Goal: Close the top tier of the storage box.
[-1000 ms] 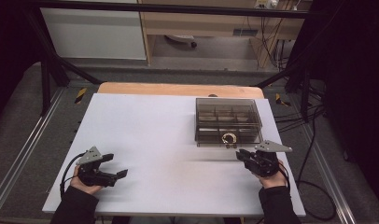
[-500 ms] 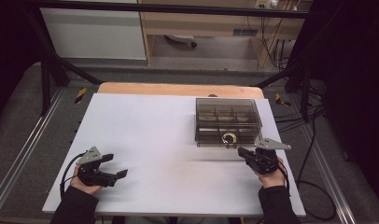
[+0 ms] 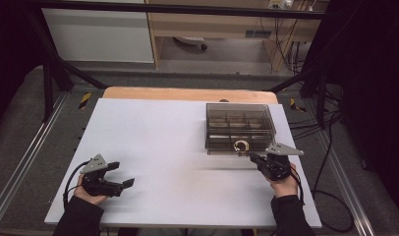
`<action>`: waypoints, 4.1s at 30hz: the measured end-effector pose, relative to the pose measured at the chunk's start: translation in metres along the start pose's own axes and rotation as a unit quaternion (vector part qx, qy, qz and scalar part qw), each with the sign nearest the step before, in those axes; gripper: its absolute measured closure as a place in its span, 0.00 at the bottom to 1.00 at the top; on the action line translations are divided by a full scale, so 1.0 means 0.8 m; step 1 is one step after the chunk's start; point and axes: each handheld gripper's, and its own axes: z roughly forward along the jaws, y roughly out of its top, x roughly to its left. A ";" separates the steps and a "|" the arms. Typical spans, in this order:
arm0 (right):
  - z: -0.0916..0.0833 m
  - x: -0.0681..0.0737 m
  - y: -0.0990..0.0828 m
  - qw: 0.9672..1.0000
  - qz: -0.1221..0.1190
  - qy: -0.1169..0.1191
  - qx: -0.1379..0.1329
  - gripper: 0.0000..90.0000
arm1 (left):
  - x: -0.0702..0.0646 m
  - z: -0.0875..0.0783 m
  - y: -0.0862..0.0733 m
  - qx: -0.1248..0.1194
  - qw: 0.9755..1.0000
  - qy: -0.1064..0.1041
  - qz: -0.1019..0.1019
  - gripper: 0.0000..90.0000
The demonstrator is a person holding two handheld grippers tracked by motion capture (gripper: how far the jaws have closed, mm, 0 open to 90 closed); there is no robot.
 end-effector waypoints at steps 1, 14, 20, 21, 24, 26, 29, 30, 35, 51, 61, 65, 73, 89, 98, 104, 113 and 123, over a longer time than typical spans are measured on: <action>0.001 0.000 0.000 1.000 -0.001 -0.001 0.001 1.00 | 0.000 0.000 0.000 0.000 1.000 0.000 0.000 0.06; 0.003 -0.001 0.002 1.000 0.006 -0.007 -0.002 1.00 | 0.000 0.000 0.000 0.000 1.000 0.000 0.000 0.06; 0.005 -0.003 0.004 1.000 0.006 -0.009 -0.005 1.00 | 0.000 0.000 0.000 0.001 1.000 0.000 0.000 0.06; 0.005 -0.003 0.004 1.000 0.007 -0.009 -0.005 1.00 | 0.000 0.000 0.000 0.000 1.000 0.000 0.000 0.06; 0.006 -0.003 0.005 1.000 0.010 -0.009 -0.004 1.00 | 0.000 0.000 0.000 0.000 1.000 0.000 0.000 0.06; 0.007 -0.004 0.005 1.000 0.011 -0.011 -0.006 1.00 | 0.000 0.000 0.000 0.000 1.000 0.000 0.000 0.06; 0.007 -0.005 0.005 1.000 0.011 -0.011 -0.006 1.00 | 0.000 0.000 0.000 0.000 1.000 0.001 0.000 0.06; 0.007 -0.005 0.005 1.000 0.013 -0.011 -0.007 1.00 | 0.000 0.000 0.000 0.000 1.000 0.000 0.000 0.06; 0.008 -0.007 0.006 1.000 0.017 -0.011 -0.007 1.00 | 0.000 0.000 0.000 0.000 1.000 0.001 0.000 0.06; 0.012 -0.009 0.010 1.000 0.019 -0.011 -0.009 1.00 | 0.001 0.000 0.000 0.000 1.000 0.002 -0.001 0.06; 0.019 -0.012 0.012 1.000 0.020 -0.014 -0.009 1.00 | 0.001 0.000 0.000 0.000 1.000 0.002 -0.001 0.06; 0.021 -0.013 0.013 1.000 0.022 -0.015 -0.009 1.00 | 0.001 0.000 0.000 0.001 1.000 0.002 -0.001 0.06; 0.024 -0.014 0.015 1.000 0.025 -0.017 -0.008 1.00 | 0.001 0.000 -0.001 0.001 1.000 0.002 -0.001 0.06; 0.031 -0.018 0.020 0.999 0.025 -0.022 -0.009 1.00 | 0.001 0.000 0.000 0.001 1.000 0.002 -0.001 0.06; 0.036 -0.021 0.024 0.999 0.029 -0.025 -0.011 1.00 | 0.001 -0.001 0.000 0.001 1.000 0.002 -0.001 0.06; 0.039 -0.022 0.024 0.999 0.030 -0.027 -0.014 1.00 | 0.001 0.000 0.000 0.001 1.000 0.002 -0.001 0.06; 0.044 -0.024 0.028 0.999 0.029 -0.031 -0.014 1.00 | 0.001 -0.001 0.000 0.001 1.000 0.002 -0.001 0.06; 0.049 -0.026 0.032 0.999 0.031 -0.035 -0.018 1.00 | 0.001 0.000 -0.001 0.001 1.000 0.002 0.000 0.06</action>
